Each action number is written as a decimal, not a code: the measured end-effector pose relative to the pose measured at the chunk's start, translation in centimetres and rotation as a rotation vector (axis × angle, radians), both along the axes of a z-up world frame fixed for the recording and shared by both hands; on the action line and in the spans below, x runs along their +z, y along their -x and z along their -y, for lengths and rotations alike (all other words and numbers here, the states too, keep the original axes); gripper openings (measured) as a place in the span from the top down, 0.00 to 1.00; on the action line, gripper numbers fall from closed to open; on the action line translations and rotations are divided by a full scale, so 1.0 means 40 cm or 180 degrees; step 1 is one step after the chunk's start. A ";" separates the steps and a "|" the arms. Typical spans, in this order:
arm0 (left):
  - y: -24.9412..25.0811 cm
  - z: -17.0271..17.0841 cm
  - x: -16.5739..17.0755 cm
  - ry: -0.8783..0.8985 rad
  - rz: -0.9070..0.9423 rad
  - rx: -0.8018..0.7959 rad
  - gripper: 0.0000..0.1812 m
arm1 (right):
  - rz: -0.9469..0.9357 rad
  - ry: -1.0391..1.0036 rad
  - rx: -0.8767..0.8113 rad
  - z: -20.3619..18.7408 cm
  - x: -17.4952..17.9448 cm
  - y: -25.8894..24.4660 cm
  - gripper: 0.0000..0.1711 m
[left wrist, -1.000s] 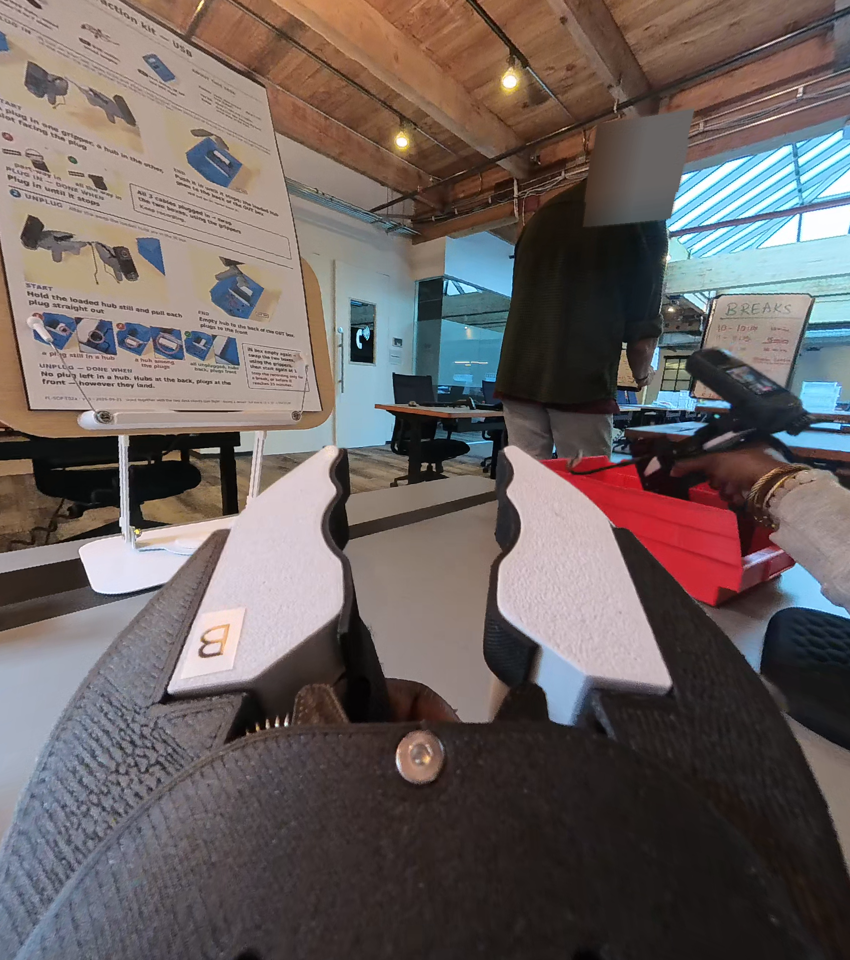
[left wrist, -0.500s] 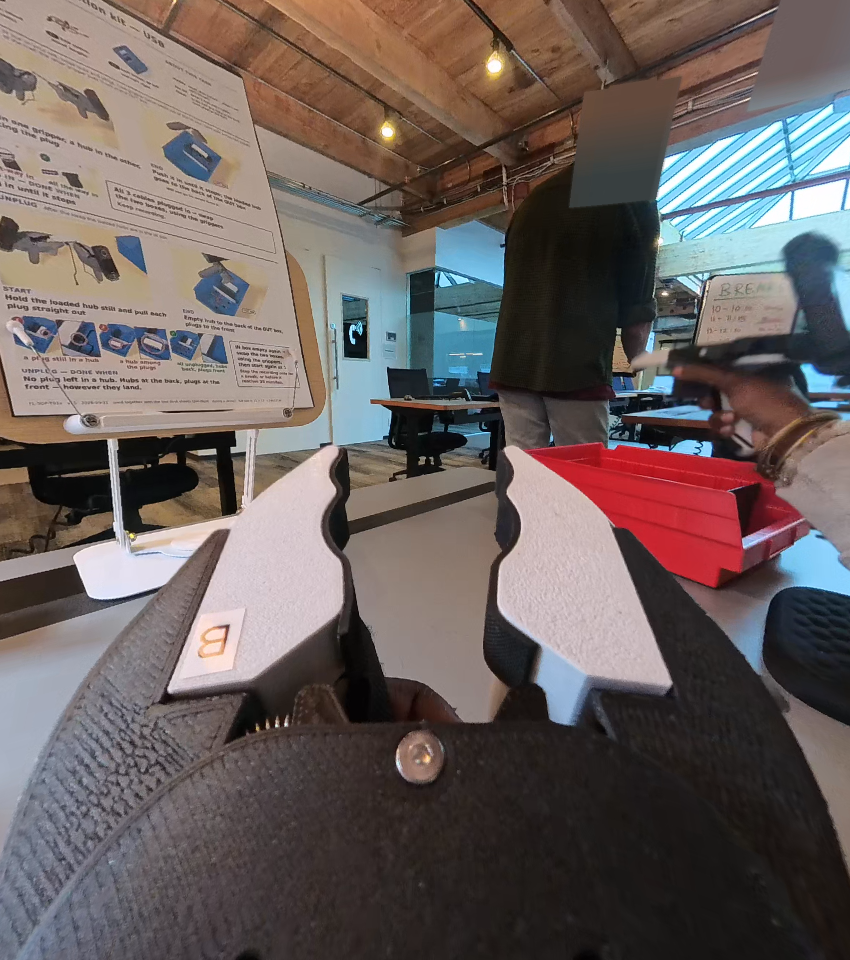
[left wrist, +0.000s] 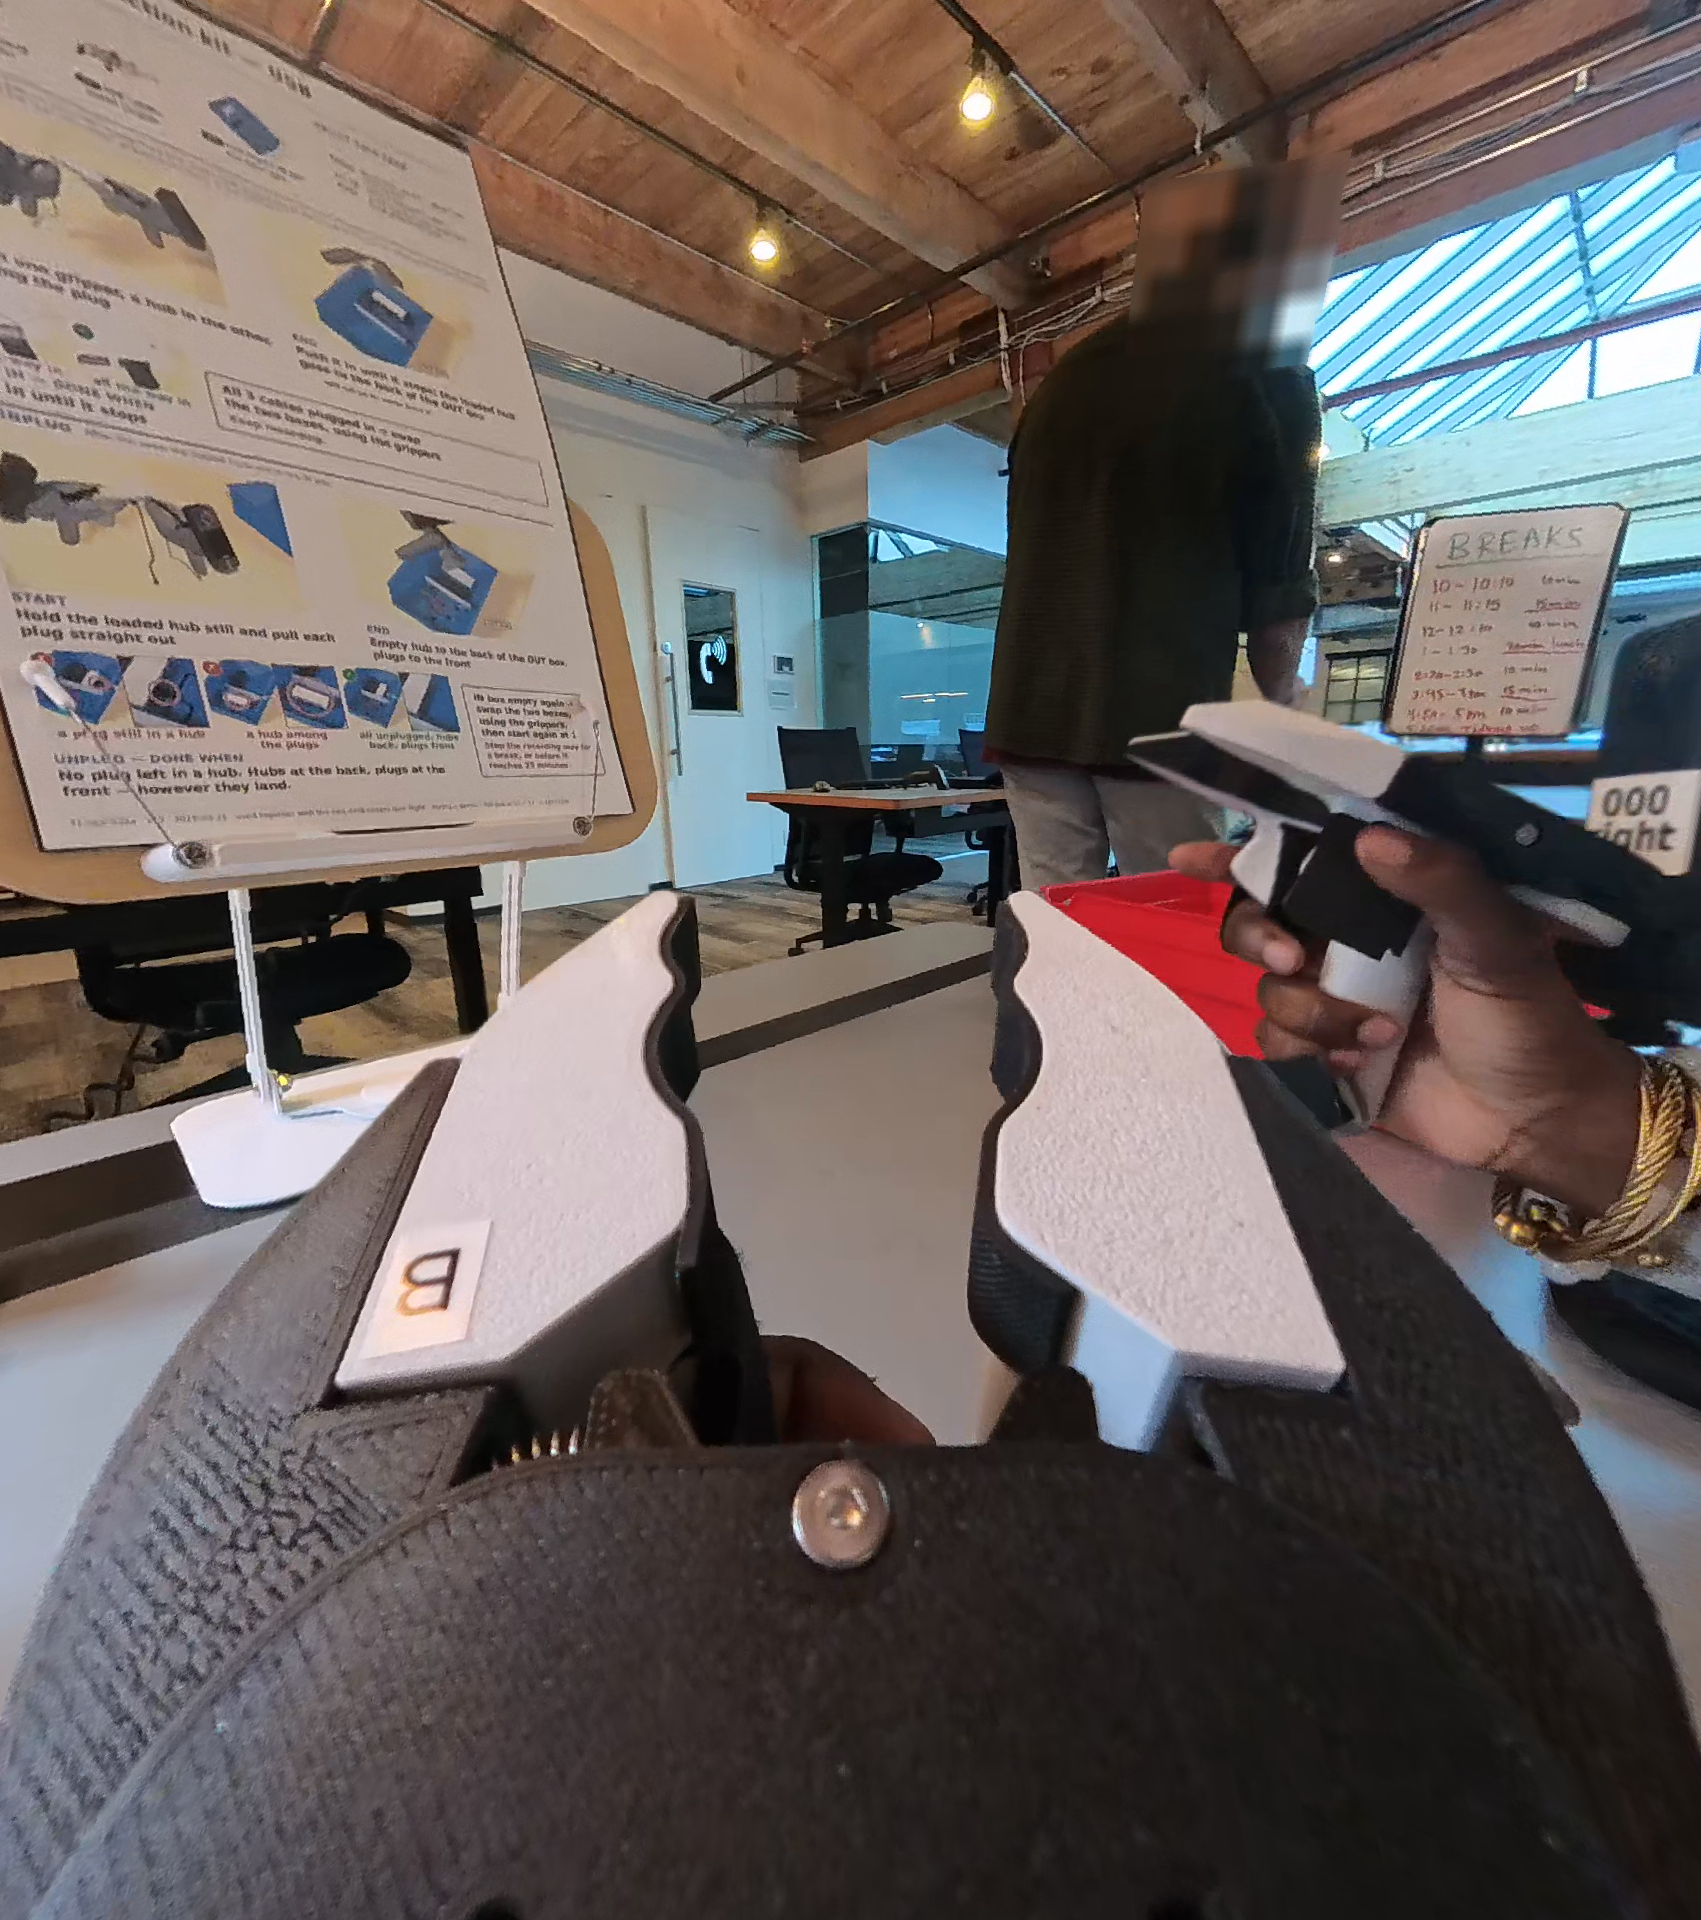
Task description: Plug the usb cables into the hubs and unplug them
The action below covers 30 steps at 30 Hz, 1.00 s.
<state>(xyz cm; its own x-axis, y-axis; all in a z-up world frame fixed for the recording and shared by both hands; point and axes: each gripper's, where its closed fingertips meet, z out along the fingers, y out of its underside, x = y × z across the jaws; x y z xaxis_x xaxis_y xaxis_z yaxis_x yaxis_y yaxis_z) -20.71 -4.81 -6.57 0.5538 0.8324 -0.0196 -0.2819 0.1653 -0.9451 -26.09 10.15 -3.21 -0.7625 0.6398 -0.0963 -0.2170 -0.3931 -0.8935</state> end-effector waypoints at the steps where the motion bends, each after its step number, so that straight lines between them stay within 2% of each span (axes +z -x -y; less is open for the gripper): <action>1: -0.001 0.000 0.001 0.0026 -0.0009 0.0005 0.70 | 0.0049 0.0015 0.0006 0.004 -0.012 0.007 0.62; 5: -0.008 0.009 0.025 0.0067 -0.0051 0.0000 0.70 | 0.0079 -0.0140 0.0061 0.032 -0.039 0.015 0.57; 8: -0.013 0.064 0.079 0.0126 -0.0148 0.0203 0.70 | -0.0100 -0.0313 -0.0024 0.045 -0.039 0.003 0.57; 11: 0.000 0.208 0.149 0.0221 -0.0124 0.0788 0.70 | -0.0212 -0.0427 -0.0065 0.053 -0.038 -0.006 0.58; 14: 0.020 0.409 0.175 0.0115 0.0403 0.1274 0.63 | -0.0190 -0.0376 -0.0052 0.050 -0.034 -0.007 0.58; 17: 0.058 0.612 0.109 0.0058 0.1232 0.1669 0.56 | -0.0169 -0.0358 -0.0050 0.048 -0.034 -0.004 0.58; 20: 0.110 0.739 -0.039 0.0027 0.2363 0.1662 0.50 | -0.0182 -0.0400 -0.0049 0.053 -0.038 -0.006 0.58; 23: 0.154 0.797 -0.153 0.0137 0.3063 0.1665 0.47 | -0.0220 -0.0481 -0.0059 0.060 -0.043 -0.009 0.59; 27: 0.201 0.838 -0.227 0.0485 0.3432 0.1915 0.48 | -0.0250 -0.0521 -0.0079 0.061 -0.045 -0.009 0.60; 30: 0.219 0.841 -0.278 0.0653 0.3766 0.1876 0.48 | -0.0250 -0.0498 -0.0065 0.058 -0.042 -0.010 0.60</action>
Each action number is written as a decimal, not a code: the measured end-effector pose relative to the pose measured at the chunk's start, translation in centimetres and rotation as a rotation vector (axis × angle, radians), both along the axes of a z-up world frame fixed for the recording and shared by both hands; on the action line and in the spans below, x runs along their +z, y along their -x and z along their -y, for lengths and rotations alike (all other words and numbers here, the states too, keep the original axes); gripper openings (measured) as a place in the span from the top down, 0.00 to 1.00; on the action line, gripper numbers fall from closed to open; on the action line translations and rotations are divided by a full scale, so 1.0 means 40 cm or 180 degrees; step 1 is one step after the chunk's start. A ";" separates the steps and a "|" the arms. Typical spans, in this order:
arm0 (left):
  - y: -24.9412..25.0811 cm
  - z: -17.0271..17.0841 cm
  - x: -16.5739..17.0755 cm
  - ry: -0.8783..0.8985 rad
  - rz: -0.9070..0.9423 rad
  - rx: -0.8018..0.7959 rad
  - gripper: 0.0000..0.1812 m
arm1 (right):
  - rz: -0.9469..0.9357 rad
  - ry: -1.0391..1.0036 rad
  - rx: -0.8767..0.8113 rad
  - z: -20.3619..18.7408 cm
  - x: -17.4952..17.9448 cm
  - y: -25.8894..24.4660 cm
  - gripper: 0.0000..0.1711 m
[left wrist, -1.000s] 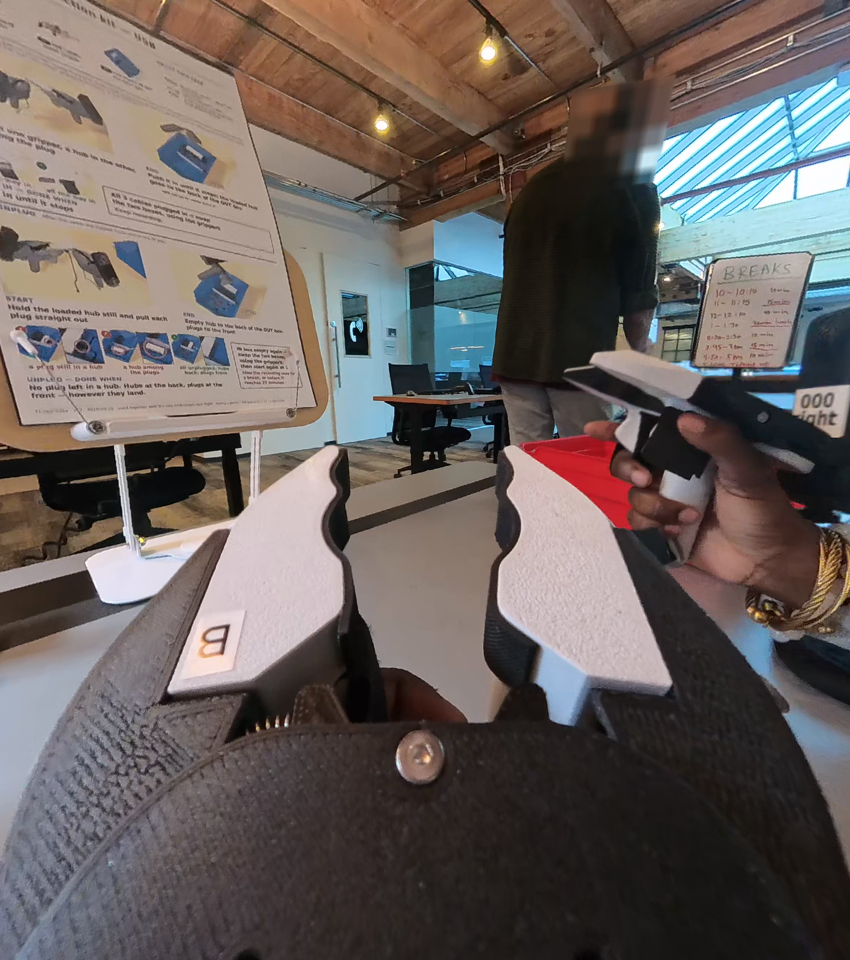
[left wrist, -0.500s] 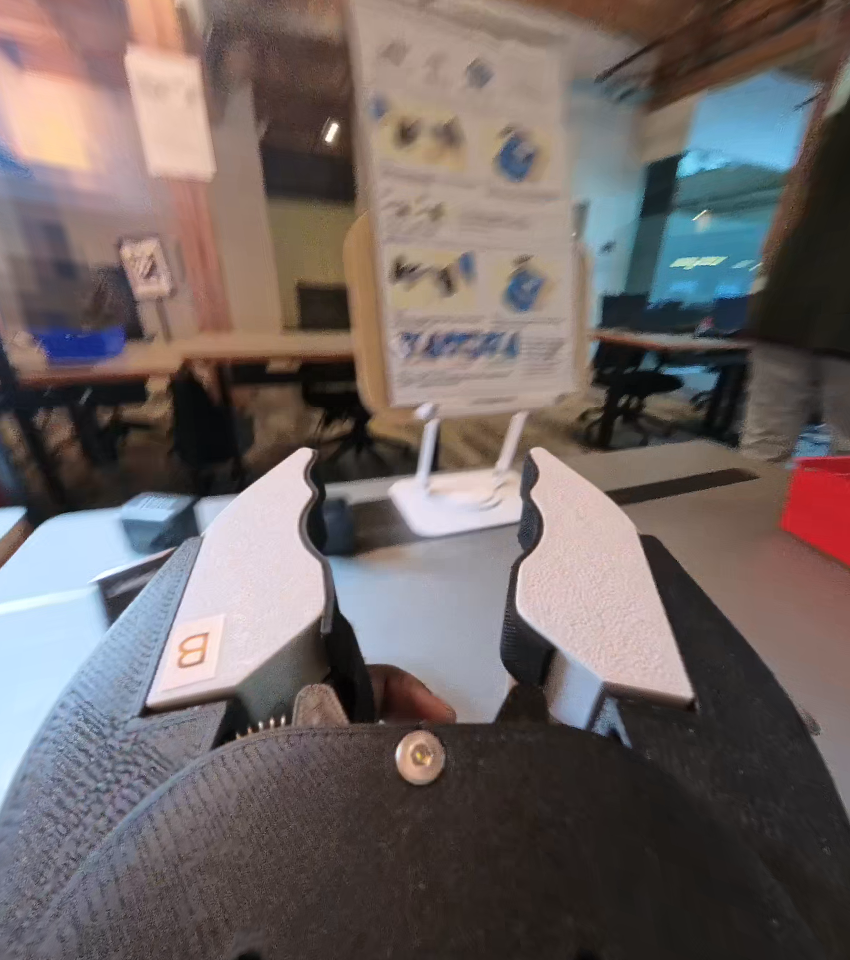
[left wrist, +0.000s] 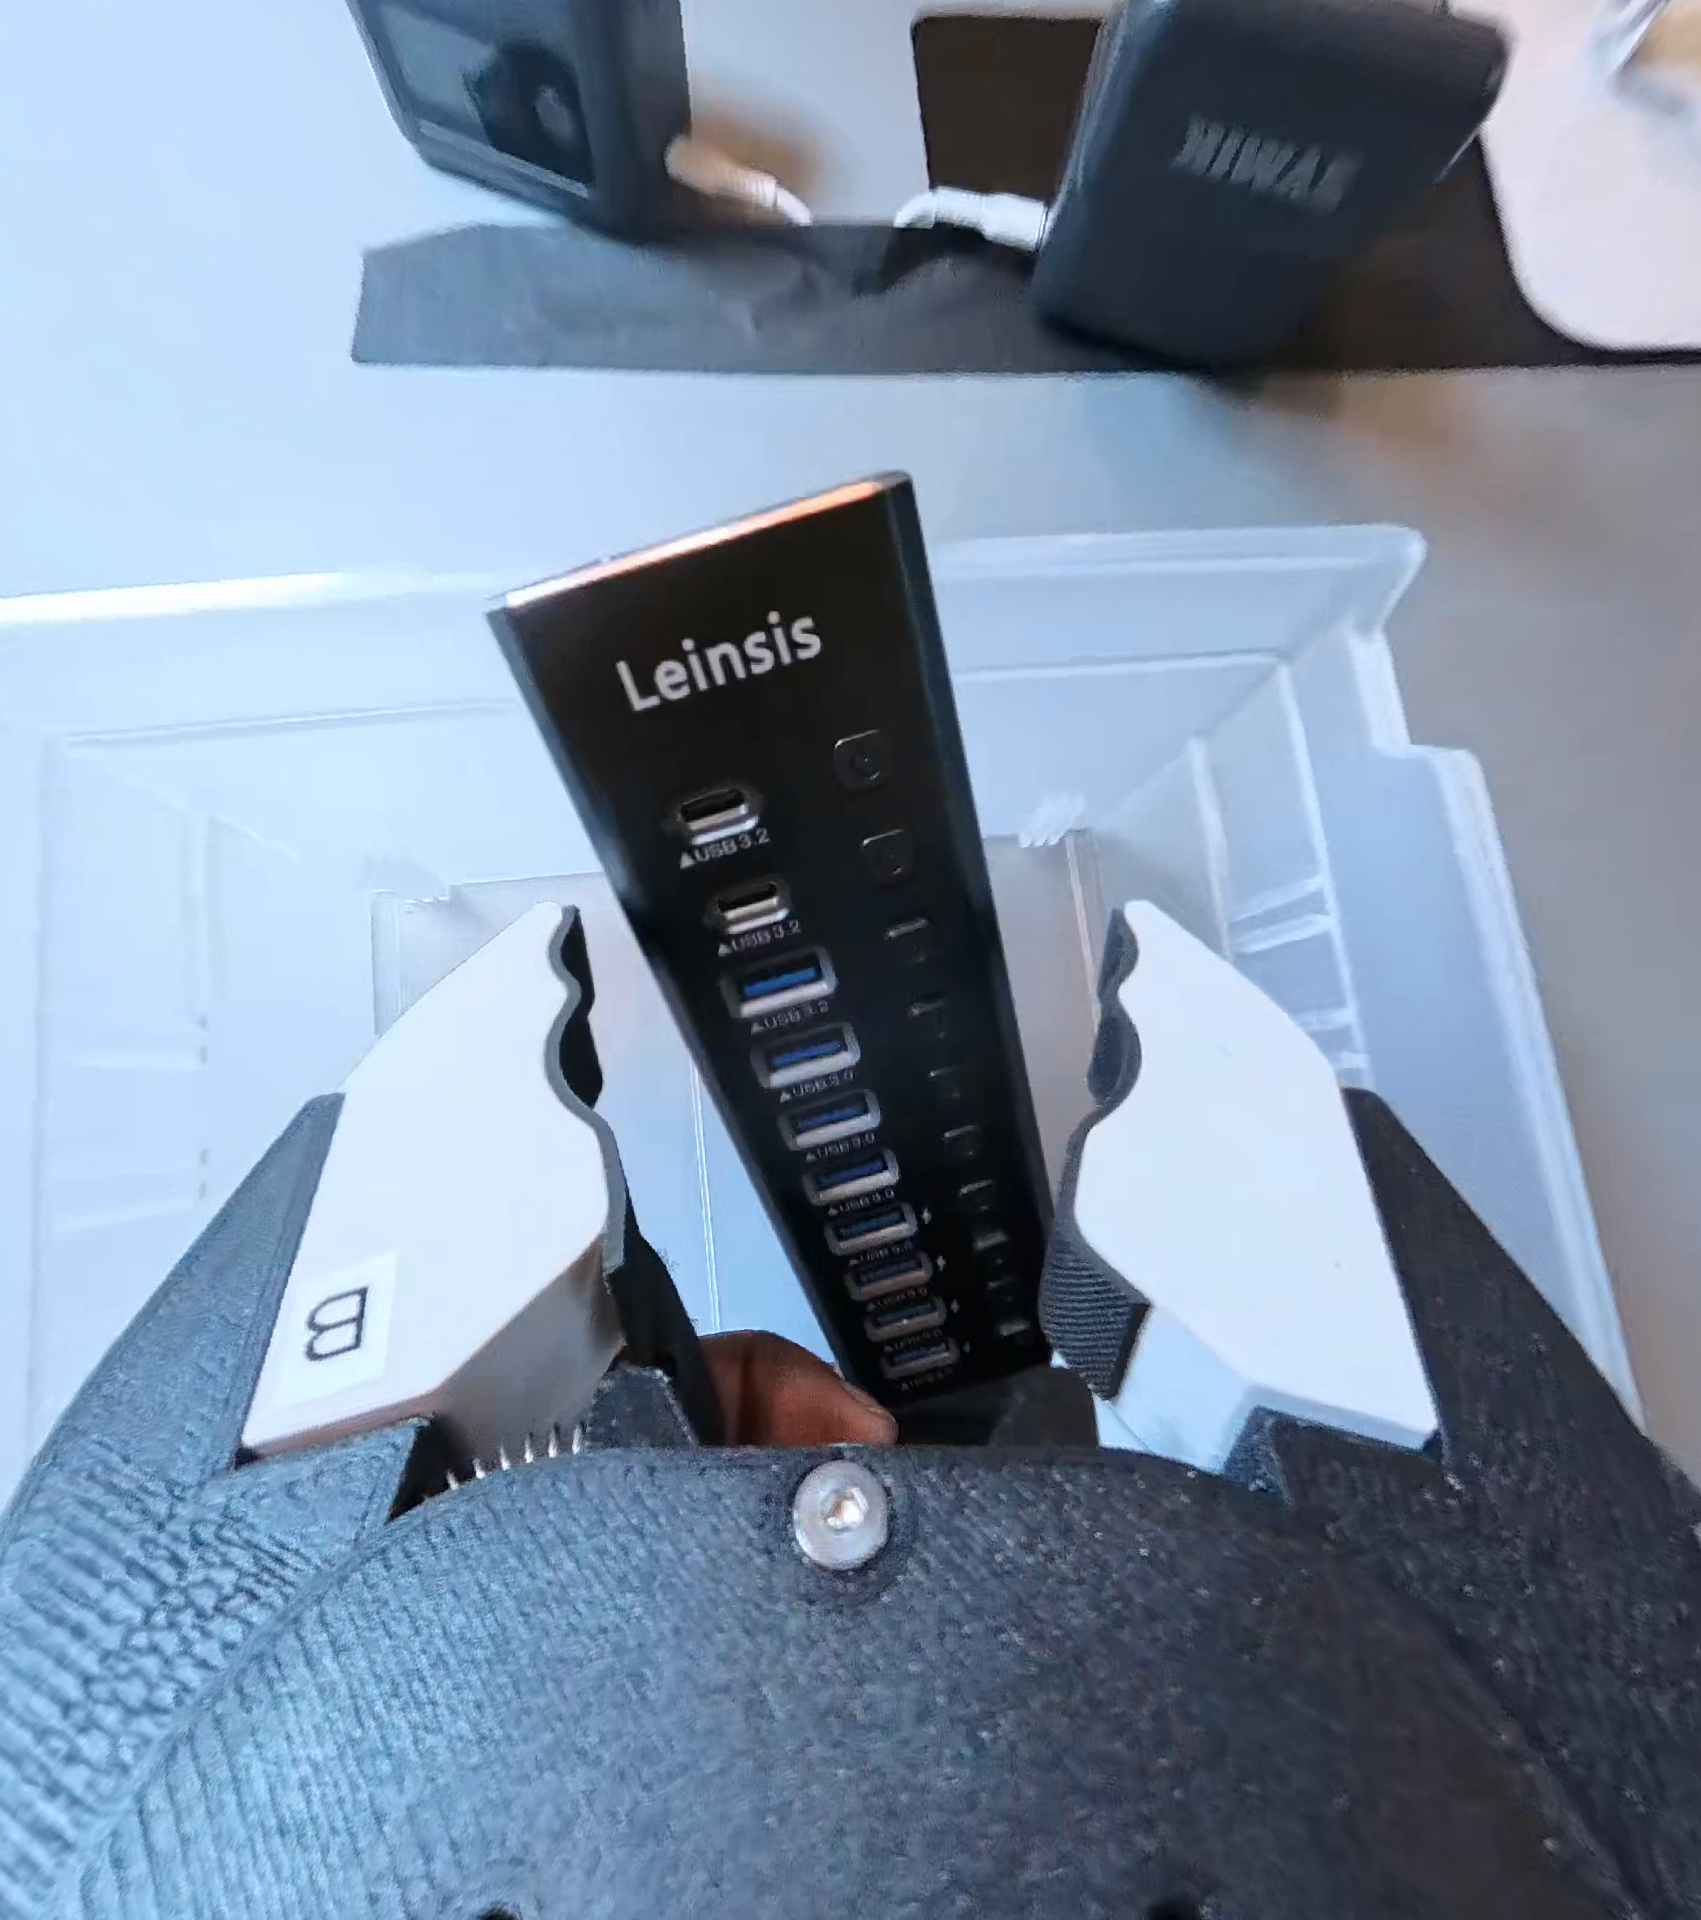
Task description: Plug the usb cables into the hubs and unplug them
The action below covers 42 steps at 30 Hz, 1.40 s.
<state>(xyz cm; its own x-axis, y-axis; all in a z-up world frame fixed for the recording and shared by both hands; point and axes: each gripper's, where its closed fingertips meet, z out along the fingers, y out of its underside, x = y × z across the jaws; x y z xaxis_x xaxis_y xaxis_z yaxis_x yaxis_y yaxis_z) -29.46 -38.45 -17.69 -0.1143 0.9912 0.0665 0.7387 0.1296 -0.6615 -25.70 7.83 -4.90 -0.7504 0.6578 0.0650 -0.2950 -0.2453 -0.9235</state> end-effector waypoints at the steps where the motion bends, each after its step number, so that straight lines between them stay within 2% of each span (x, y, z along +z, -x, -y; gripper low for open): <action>1: 0.003 0.002 -0.013 0.0001 0.0096 -0.0003 0.52 | -0.0008 0.0002 -0.0001 -0.001 0.001 -0.001 0.61; 4: 0.001 0.001 -0.030 0.0041 0.0273 -0.0084 0.61 | -0.0051 -0.0006 -0.0013 -0.003 0.006 -0.004 0.61; 9: -0.004 -0.004 0.008 0.0334 -0.0056 -0.0168 0.65 | -0.0146 -0.0067 -0.0045 -0.003 0.011 -0.011 0.62; 12: -0.010 -0.013 0.091 0.0596 -0.0546 -0.0225 0.66 | -0.0148 -0.0090 -0.0027 0.002 0.008 -0.012 0.63; 15: -0.017 -0.043 0.221 0.0895 -0.1152 -0.0285 0.66 | -0.0141 -0.0118 0.0009 0.009 0.005 -0.015 0.63; 19: -0.042 -0.161 0.397 0.1132 -0.1960 -0.0523 0.66 | -0.0099 -0.0200 0.0102 0.023 -0.004 -0.021 0.65; 23: -0.075 -0.374 0.477 0.0868 -0.2584 -0.1051 0.66 | 0.0001 -0.0298 0.0302 0.045 -0.017 -0.034 0.65; 25: -0.087 -0.495 0.464 0.0637 -0.2774 -0.1311 0.65 | 0.0052 -0.0345 0.0435 0.059 -0.023 -0.044 0.65; 27: -0.092 -0.612 0.411 0.0515 -0.2774 -0.1539 0.65 | 0.0070 -0.0368 0.0558 0.071 -0.025 -0.058 0.65; 32: -0.095 -0.841 0.242 0.0750 -0.2542 -0.1960 0.65 | 0.0128 -0.0423 0.0925 0.107 -0.035 -0.101 0.66; 37: -0.115 -0.978 0.169 0.0989 -0.2415 -0.2266 0.66 | 0.0234 -0.0647 0.1174 0.161 -0.071 -0.133 0.66; 40: -0.124 -1.016 0.149 0.1073 -0.2421 -0.2318 0.65 | 0.0297 -0.0663 0.0871 0.156 -0.080 -0.106 0.83; 42: -0.128 -1.027 0.149 0.0956 -0.2470 -0.2361 0.65 | 0.0356 -0.0692 0.0949 0.151 -0.080 -0.109 0.84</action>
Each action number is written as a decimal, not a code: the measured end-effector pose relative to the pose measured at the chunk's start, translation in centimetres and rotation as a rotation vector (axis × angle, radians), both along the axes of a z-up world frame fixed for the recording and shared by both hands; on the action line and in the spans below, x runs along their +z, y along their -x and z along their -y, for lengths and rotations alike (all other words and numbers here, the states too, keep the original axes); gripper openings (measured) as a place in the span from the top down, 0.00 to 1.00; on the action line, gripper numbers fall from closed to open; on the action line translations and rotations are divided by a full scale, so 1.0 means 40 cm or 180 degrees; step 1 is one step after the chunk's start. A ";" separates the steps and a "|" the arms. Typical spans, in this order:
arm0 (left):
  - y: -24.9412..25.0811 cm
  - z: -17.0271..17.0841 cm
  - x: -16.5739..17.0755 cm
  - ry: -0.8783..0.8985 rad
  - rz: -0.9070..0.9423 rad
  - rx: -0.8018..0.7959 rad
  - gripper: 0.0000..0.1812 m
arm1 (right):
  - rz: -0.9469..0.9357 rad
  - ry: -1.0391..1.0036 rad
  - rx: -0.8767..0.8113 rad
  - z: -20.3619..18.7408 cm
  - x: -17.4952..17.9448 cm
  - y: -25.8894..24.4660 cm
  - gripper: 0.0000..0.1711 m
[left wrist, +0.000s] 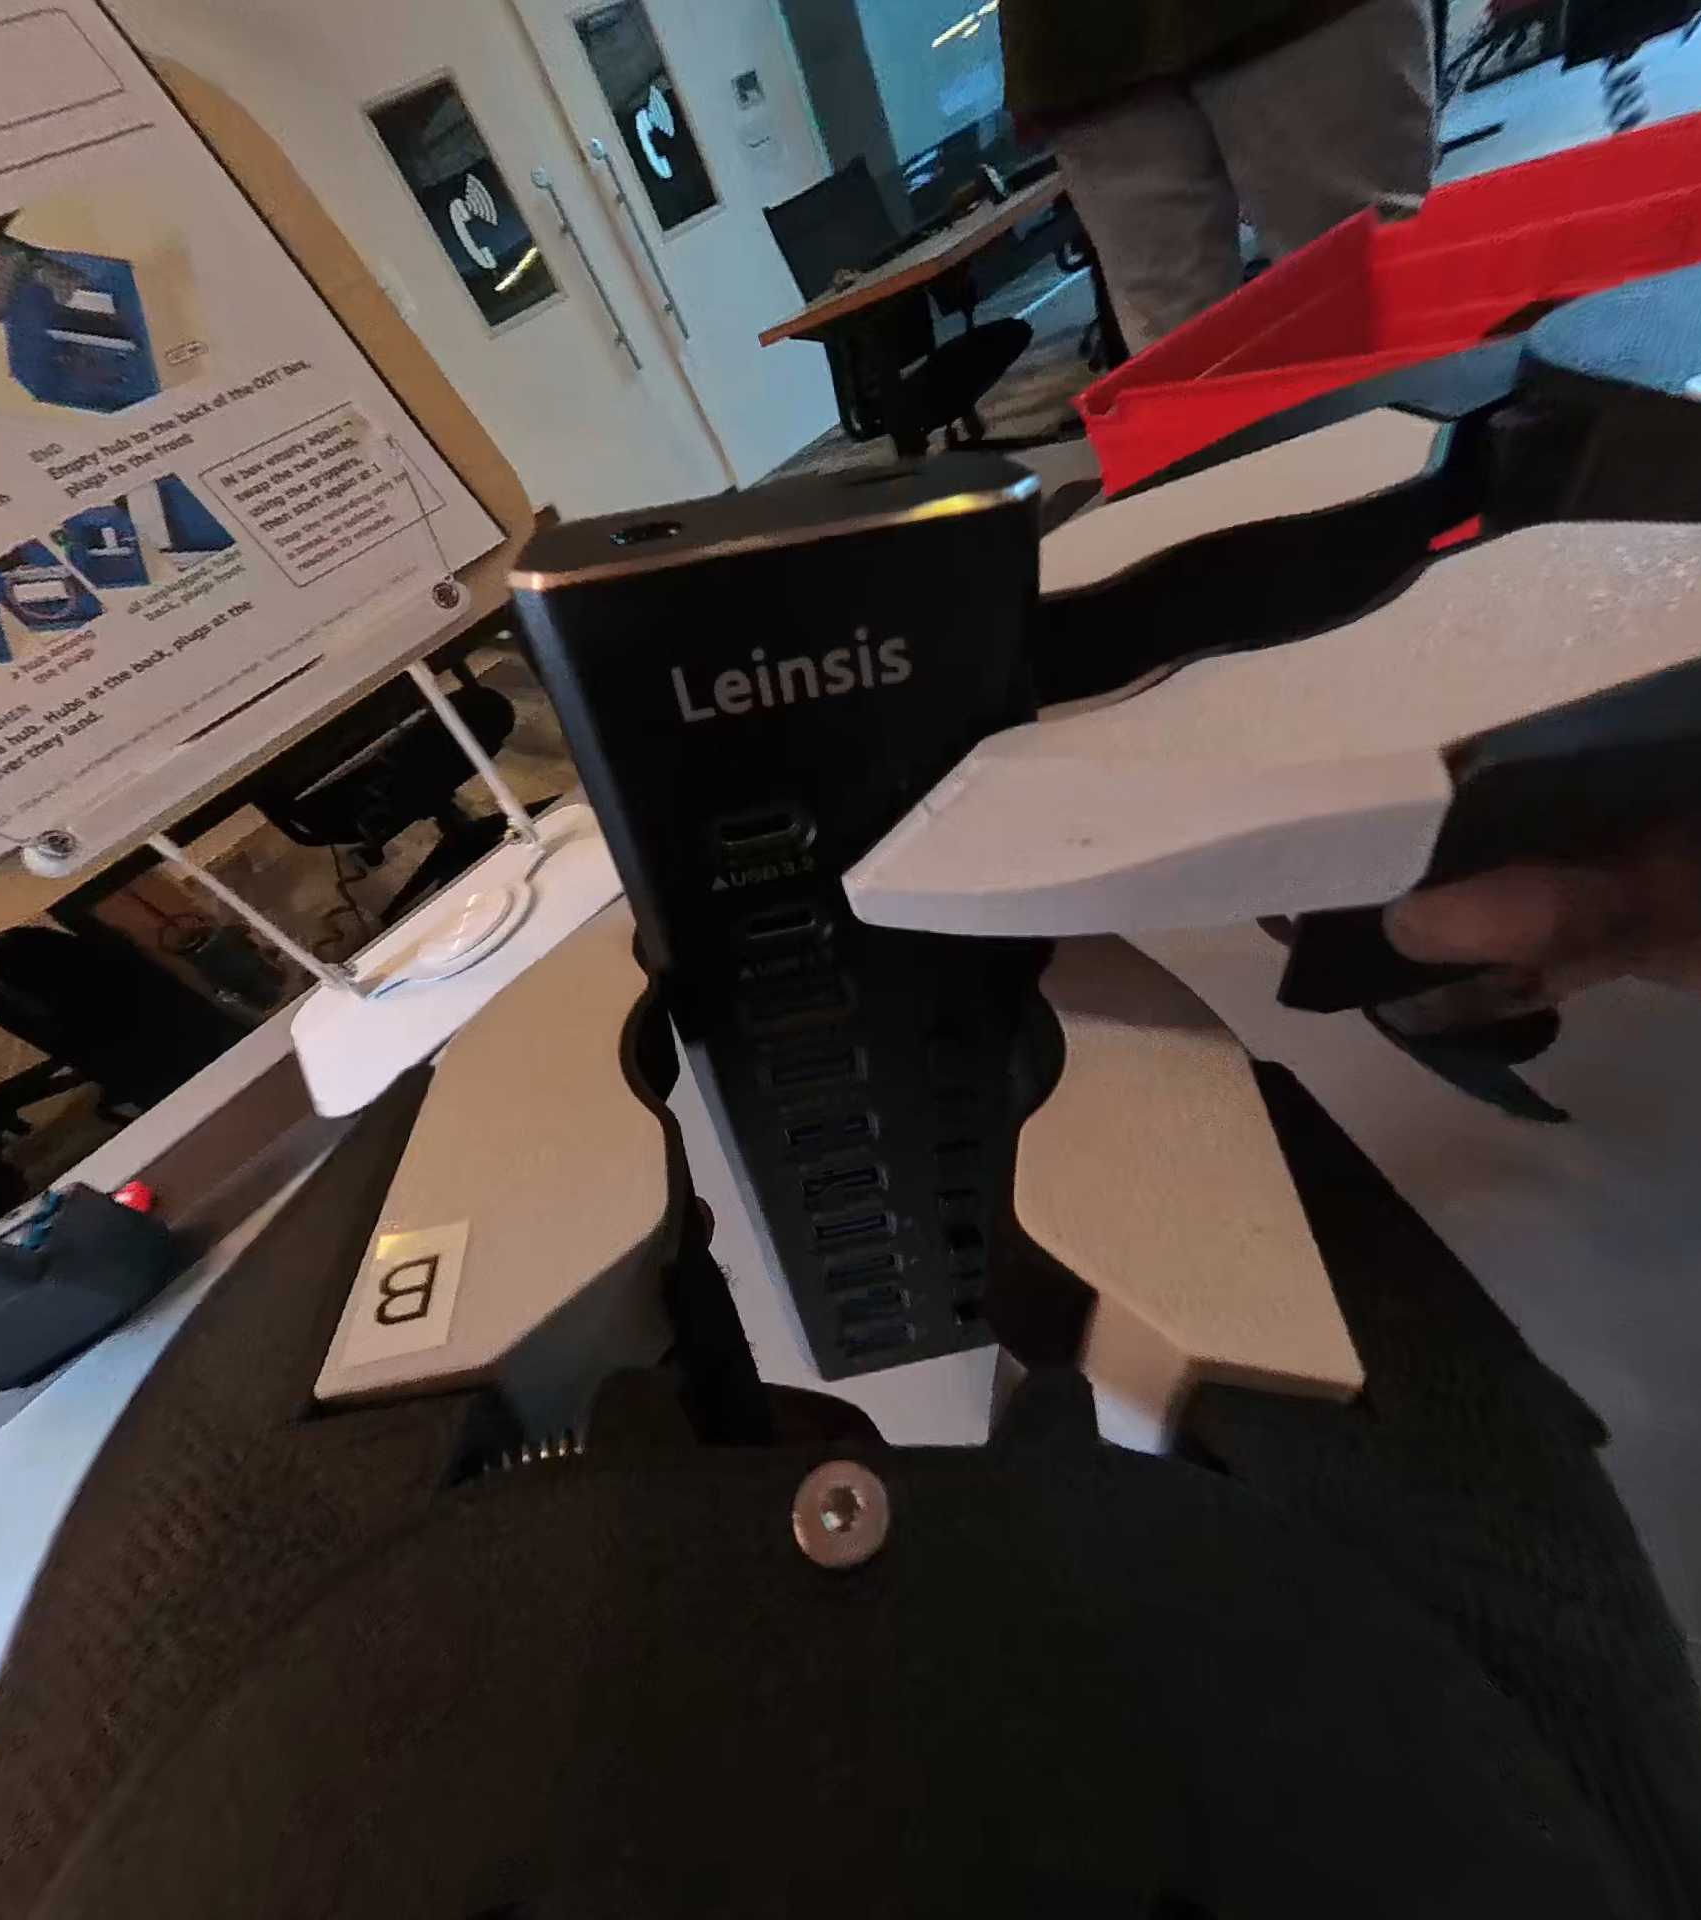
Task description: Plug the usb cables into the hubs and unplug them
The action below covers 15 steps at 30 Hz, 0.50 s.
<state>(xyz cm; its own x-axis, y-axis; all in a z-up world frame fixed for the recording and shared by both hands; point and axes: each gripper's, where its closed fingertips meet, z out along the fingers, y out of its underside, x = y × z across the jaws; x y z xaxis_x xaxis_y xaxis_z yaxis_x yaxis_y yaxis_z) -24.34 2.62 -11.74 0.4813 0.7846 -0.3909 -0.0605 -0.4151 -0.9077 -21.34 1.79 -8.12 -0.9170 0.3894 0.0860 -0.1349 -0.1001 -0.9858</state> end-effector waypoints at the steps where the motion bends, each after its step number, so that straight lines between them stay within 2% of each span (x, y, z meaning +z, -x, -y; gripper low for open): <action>1: -0.003 -0.006 0.001 -0.0093 0.0046 -0.0077 0.65 | 0.0082 0.0048 0.0050 -0.001 0.004 -0.001 0.84; 6: -0.025 -0.037 -0.011 -0.0473 0.0384 -0.0571 0.62 | 0.0580 0.0319 0.0269 -0.017 0.014 0.013 0.84; 9: -0.032 -0.044 -0.031 -0.0412 0.0424 -0.0667 0.61 | 0.0904 0.0522 0.0333 -0.031 0.012 0.034 0.84; 12: -0.030 -0.032 -0.038 -0.0324 0.0376 -0.0649 0.61 | 0.0794 0.0468 0.0155 -0.048 0.008 0.057 0.84; 15: -0.017 -0.009 -0.031 -0.0567 0.0468 -0.0615 0.61 | 0.0541 0.0281 -0.0136 -0.063 -0.004 0.081 0.84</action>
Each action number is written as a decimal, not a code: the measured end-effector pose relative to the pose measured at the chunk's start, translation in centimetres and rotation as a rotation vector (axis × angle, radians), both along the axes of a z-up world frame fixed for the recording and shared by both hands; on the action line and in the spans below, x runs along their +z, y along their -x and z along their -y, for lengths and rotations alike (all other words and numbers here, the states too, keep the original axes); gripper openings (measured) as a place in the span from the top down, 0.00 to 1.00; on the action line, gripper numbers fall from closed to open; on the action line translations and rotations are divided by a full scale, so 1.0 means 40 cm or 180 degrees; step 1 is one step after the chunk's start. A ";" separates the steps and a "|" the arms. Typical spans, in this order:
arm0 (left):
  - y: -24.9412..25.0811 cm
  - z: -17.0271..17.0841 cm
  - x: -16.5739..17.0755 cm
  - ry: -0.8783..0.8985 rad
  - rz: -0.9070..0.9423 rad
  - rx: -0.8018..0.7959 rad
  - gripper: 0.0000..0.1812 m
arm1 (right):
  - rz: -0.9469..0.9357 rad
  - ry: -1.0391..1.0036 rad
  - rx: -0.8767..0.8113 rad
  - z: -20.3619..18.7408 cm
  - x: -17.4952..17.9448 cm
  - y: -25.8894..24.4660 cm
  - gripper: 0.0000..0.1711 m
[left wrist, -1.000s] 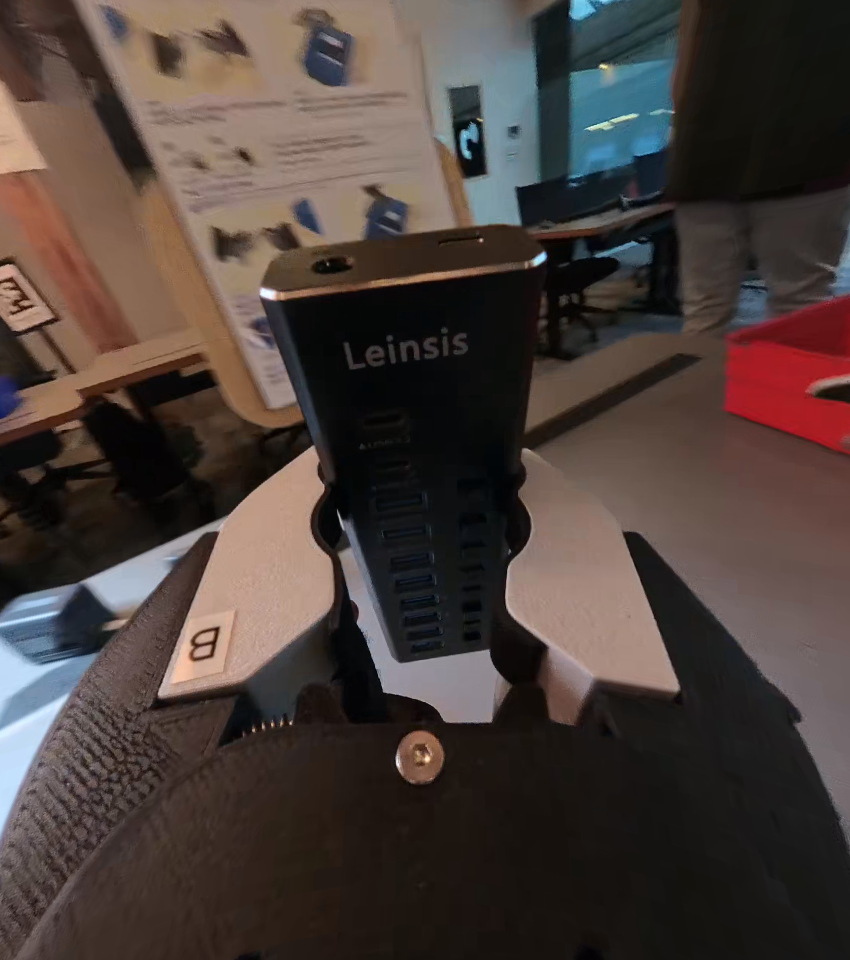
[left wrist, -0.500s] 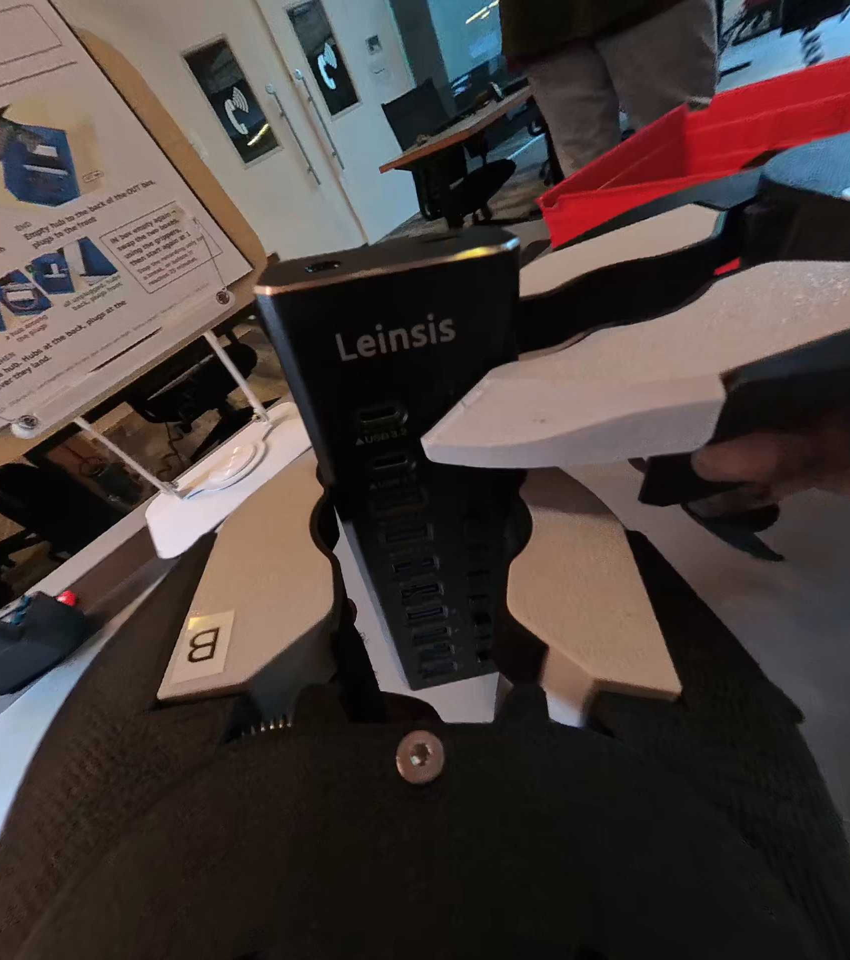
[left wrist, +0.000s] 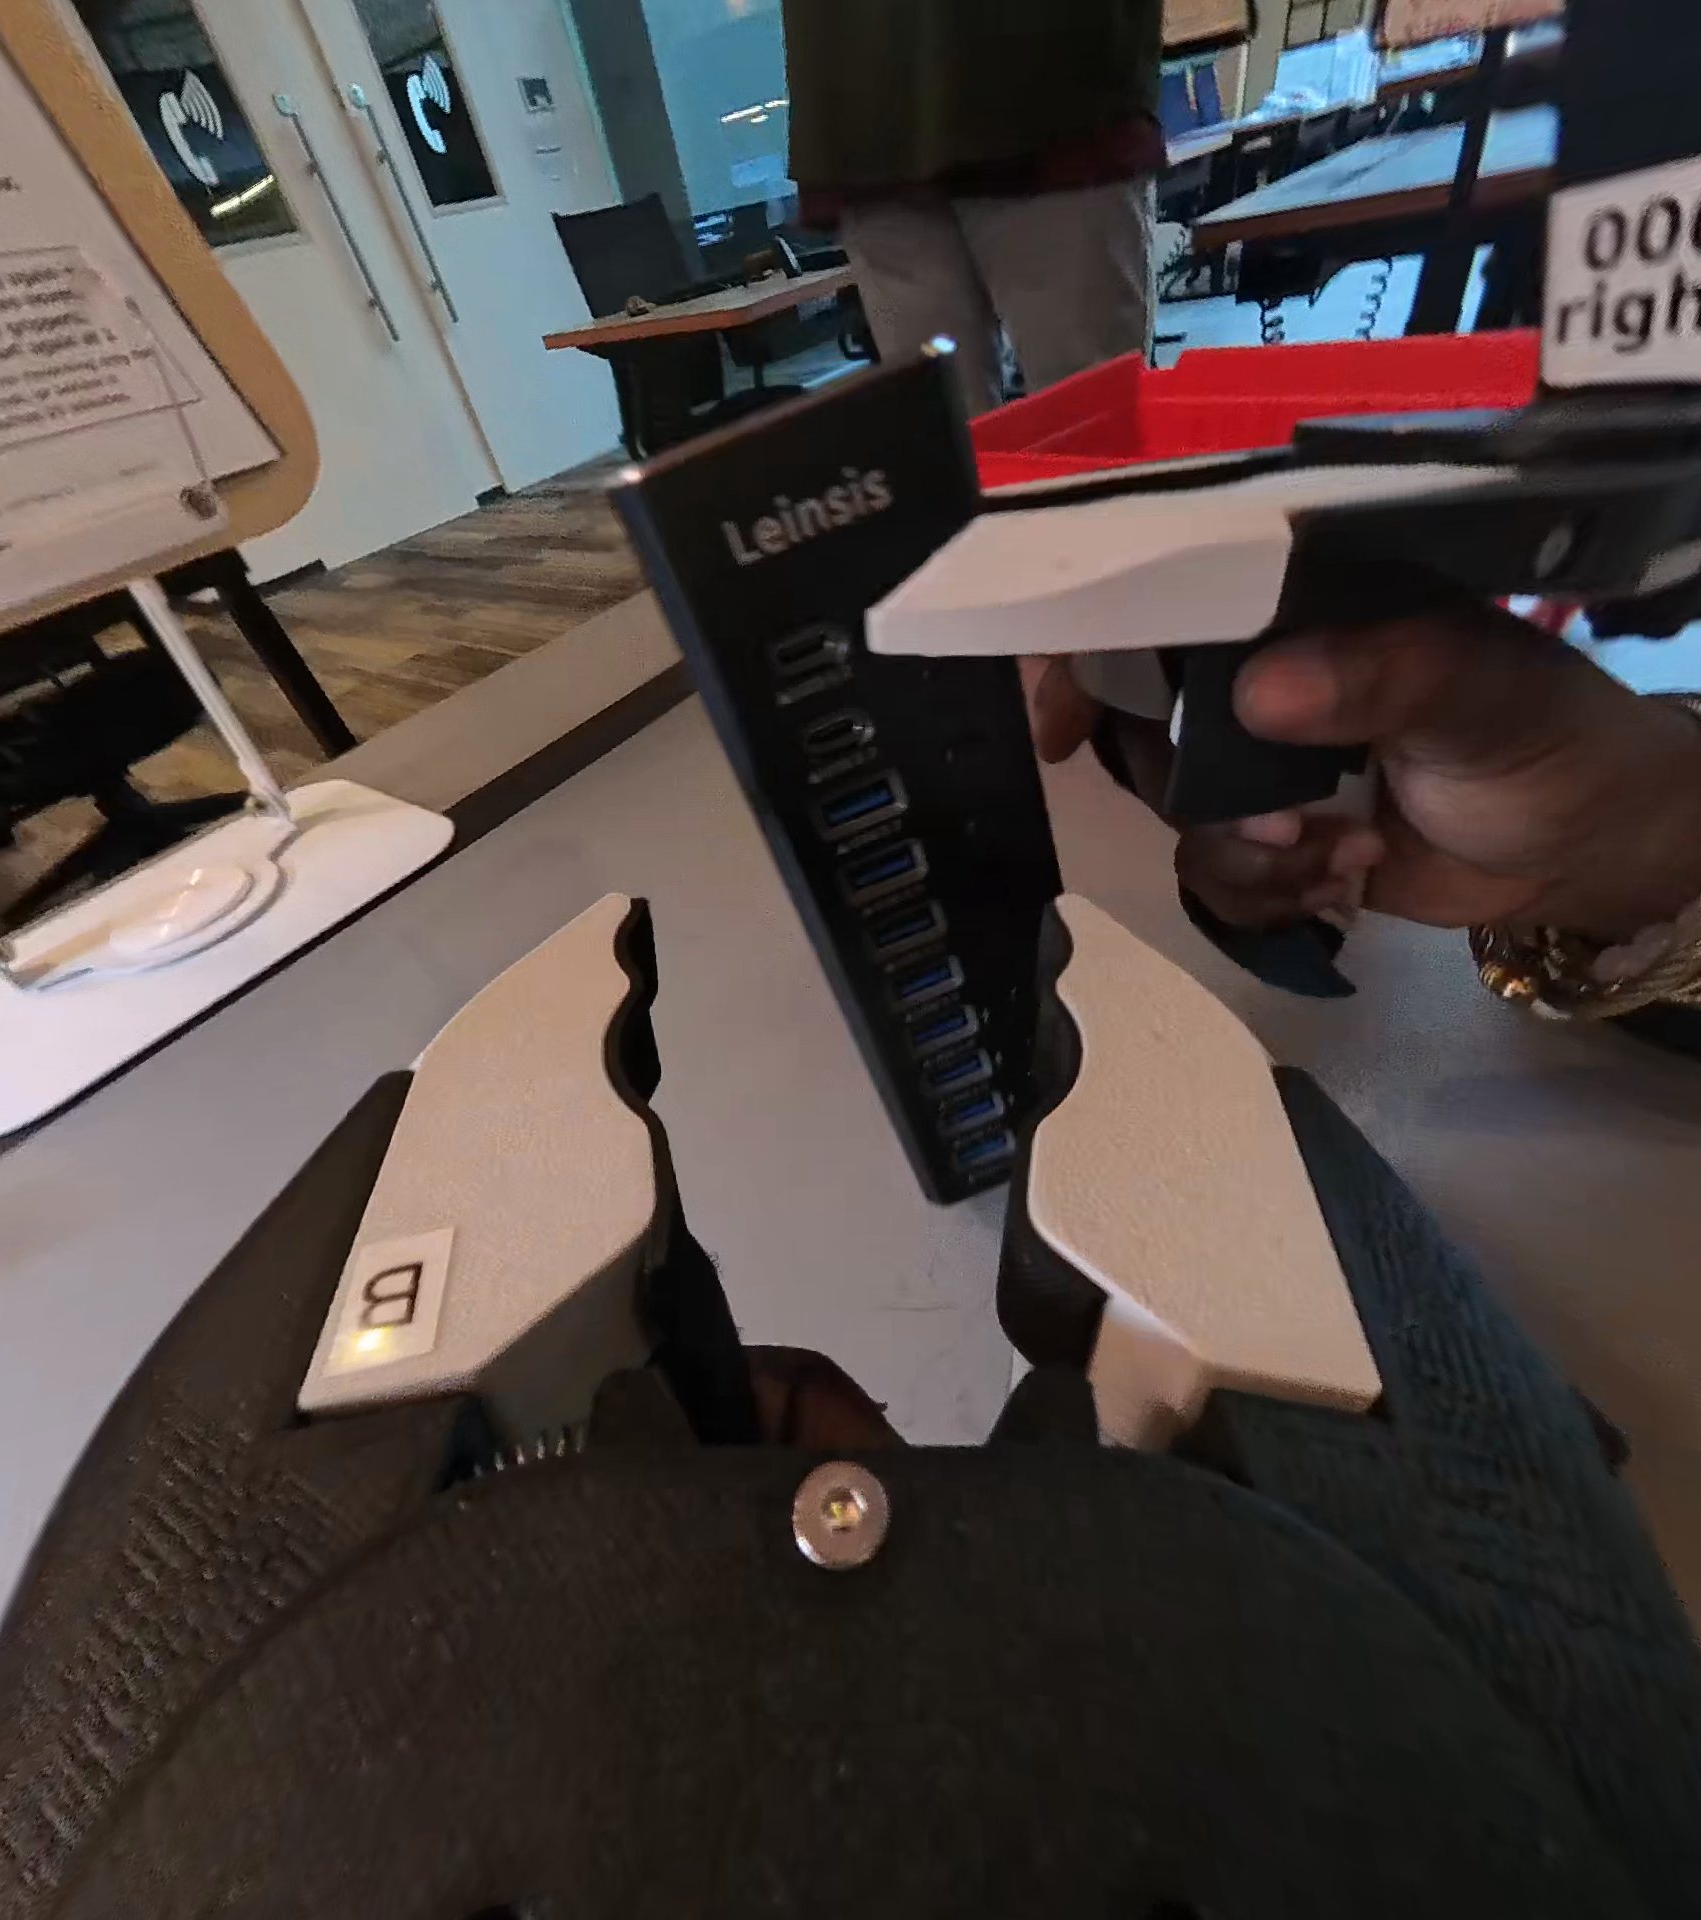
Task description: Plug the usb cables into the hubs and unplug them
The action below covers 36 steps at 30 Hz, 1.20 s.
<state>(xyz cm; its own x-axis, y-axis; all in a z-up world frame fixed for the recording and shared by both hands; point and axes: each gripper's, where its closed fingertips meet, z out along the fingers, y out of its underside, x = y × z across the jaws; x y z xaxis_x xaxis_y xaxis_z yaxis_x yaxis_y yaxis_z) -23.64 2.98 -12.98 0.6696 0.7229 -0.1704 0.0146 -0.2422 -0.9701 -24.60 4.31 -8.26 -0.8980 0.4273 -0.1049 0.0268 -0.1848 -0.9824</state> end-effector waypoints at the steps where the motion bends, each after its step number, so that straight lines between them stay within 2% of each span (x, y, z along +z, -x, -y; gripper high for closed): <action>1: 0.005 0.009 0.002 -0.0083 0.0050 0.0022 0.61 | -0.0075 -0.0063 -0.0087 -0.004 -0.005 0.008 0.84; 5: 0.031 0.057 0.018 -0.0358 0.0075 0.0255 0.62 | -0.0315 -0.0133 -0.0247 -0.014 -0.017 0.030 0.84; 9: 0.050 0.096 0.021 -0.0334 -0.0013 0.0515 0.66 | -0.0405 -0.0149 -0.0173 -0.013 -0.036 0.040 0.84; 25: 0.051 0.100 0.026 -0.0313 -0.0118 0.0553 0.69 | -0.0311 -0.0501 0.0049 -0.055 -0.049 0.039 0.83; 32: 0.048 0.101 0.036 -0.0332 -0.0131 0.0537 0.68 | -0.0292 -0.0321 -0.0014 -0.065 -0.027 0.045 0.72; 36: 0.003 0.118 0.123 -0.0451 -0.0129 0.0425 0.62 | -0.0463 0.0162 -0.0128 -0.100 0.041 0.041 0.60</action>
<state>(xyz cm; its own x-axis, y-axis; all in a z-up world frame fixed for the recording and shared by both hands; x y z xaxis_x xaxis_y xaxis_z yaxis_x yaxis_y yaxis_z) -23.77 -1.74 -8.07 0.5609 0.8234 -0.0856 -0.0024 -0.1017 -0.9948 -26.24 8.32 -6.63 -0.8876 0.4607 0.0028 -0.1237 -0.2324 -0.9647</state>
